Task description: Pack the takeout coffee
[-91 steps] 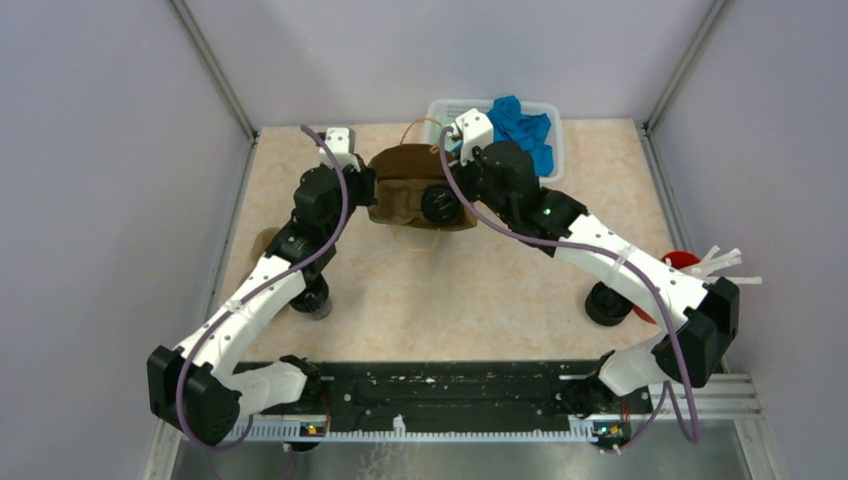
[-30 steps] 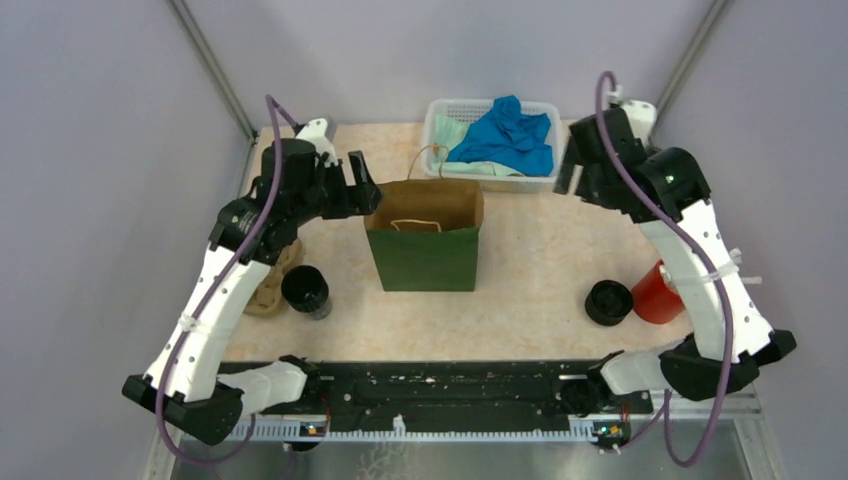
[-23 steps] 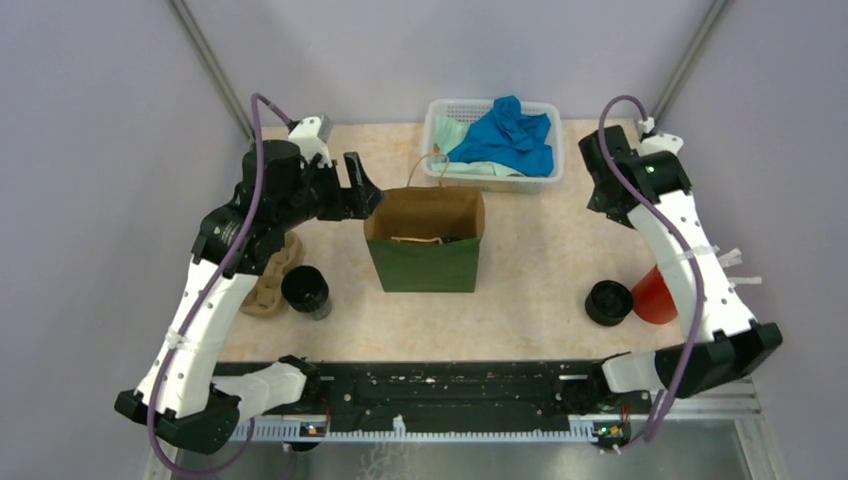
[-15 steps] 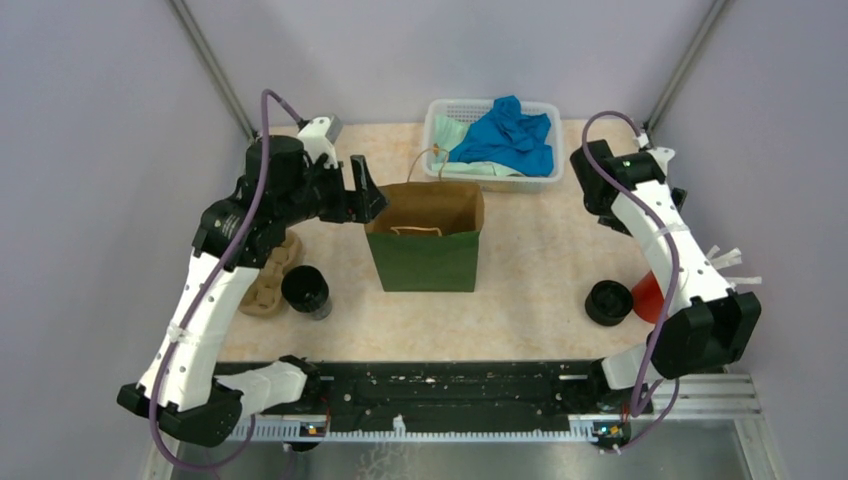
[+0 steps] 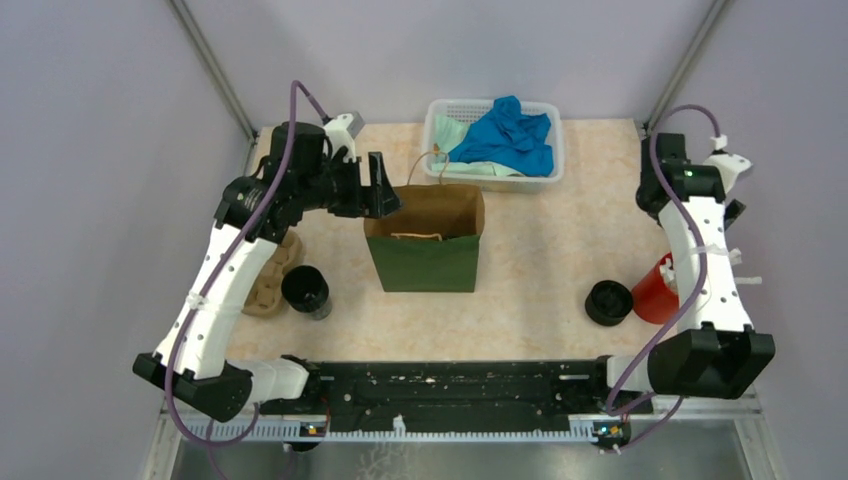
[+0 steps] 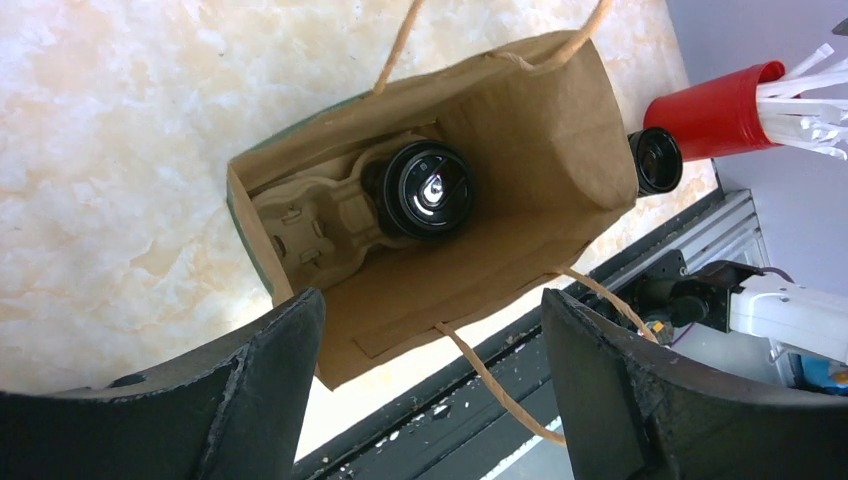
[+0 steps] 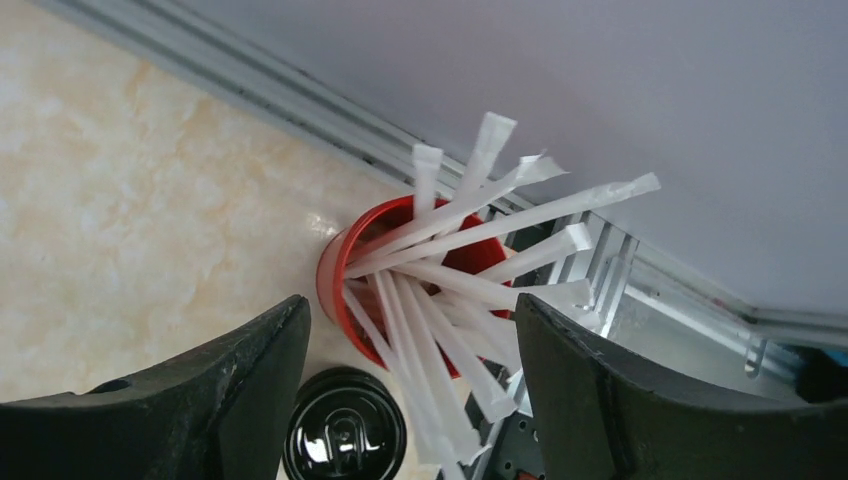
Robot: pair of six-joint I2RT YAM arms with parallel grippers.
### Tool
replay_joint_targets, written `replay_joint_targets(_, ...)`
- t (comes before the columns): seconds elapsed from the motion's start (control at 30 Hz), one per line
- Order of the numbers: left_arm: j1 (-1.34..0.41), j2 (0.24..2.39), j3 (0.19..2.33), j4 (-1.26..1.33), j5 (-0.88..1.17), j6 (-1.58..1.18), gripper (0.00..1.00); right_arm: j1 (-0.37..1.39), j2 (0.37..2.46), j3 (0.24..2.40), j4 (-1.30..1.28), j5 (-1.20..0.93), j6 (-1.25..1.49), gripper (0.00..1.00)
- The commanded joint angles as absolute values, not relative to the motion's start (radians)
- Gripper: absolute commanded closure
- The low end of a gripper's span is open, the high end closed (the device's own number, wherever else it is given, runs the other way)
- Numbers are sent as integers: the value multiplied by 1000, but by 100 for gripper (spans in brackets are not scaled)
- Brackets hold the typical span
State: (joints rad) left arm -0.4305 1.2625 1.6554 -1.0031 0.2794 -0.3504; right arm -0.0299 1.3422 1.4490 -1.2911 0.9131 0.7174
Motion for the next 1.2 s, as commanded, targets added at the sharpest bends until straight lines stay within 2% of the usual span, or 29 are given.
replay_joint_targets(0.0,-428,1268,1704,-1003,322,-367,15,-109,1267,1432,-1250,926,769,26)
replay_joint_targets(0.33,-428,1267,1697,-1005,348,-389,16,-135,1118,1291,-1278,901,864,31)
replay_joint_targets(0.63,-428,1258,1678,-994,357,-412,18,-144,1072,1208,-1228,894,849,34)
replay_joint_targets(0.77,-428,1250,1672,-988,353,-417,18,-150,1069,1177,-1160,895,808,50)
replay_joint_targets(1.03,-428,1235,1671,-991,341,-416,18,-161,1082,1148,-1117,892,786,55)
replay_joint_targets(1.17,-428,1235,1668,-994,340,-413,18,-161,1081,1137,-1113,900,781,68)
